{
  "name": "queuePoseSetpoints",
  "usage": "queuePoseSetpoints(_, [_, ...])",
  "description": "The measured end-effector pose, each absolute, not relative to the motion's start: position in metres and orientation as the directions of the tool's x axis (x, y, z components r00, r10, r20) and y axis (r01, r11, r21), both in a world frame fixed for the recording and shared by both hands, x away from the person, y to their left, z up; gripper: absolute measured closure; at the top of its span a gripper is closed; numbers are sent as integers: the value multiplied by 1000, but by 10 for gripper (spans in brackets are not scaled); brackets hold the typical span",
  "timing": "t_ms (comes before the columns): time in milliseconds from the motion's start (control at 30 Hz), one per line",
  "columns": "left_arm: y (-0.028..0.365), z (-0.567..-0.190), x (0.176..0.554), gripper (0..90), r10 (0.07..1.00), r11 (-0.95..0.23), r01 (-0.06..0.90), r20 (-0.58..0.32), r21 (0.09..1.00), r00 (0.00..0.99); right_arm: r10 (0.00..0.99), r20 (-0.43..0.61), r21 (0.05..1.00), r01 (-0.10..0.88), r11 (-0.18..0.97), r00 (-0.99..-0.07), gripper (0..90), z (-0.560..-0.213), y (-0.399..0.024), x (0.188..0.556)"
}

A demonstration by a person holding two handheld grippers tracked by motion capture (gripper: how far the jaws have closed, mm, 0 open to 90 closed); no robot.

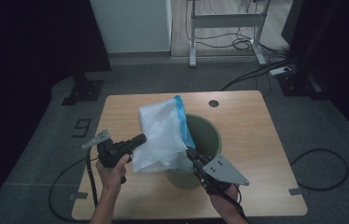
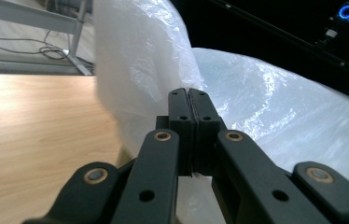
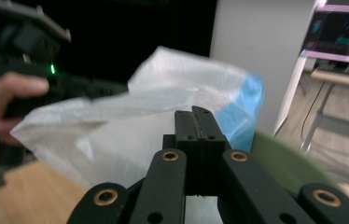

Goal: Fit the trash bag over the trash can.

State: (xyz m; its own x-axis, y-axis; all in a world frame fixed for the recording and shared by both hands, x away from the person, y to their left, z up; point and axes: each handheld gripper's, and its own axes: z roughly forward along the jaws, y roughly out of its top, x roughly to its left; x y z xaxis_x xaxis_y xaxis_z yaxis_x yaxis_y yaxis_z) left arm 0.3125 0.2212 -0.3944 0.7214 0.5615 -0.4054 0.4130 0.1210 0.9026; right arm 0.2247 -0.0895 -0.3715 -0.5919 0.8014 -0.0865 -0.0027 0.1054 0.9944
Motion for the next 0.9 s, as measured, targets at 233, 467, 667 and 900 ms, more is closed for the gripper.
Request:
queuePoseSetpoints(233, [191,-381,304,874,546,36,368,-327,929,771,808,-81,992,-128,6,-584,889,-349,-101,209])
queuePoseSetpoints(467, [199,-382,294,749,579,8,364,-301,931,758,760,-102,994,-104,45,-642,889,-357,-93,204])
queuePoseSetpoints(667, [202,-358,287,502,679,-38,292,-190,956,709,727,-112,994,-75,83,-678,889,-369,-80,207])
queuePoseSetpoints(900, [195,-330,301,402,738,-105,276,-112,955,665,707,-125,992,-71,105,-696,889,-372,-73,208])
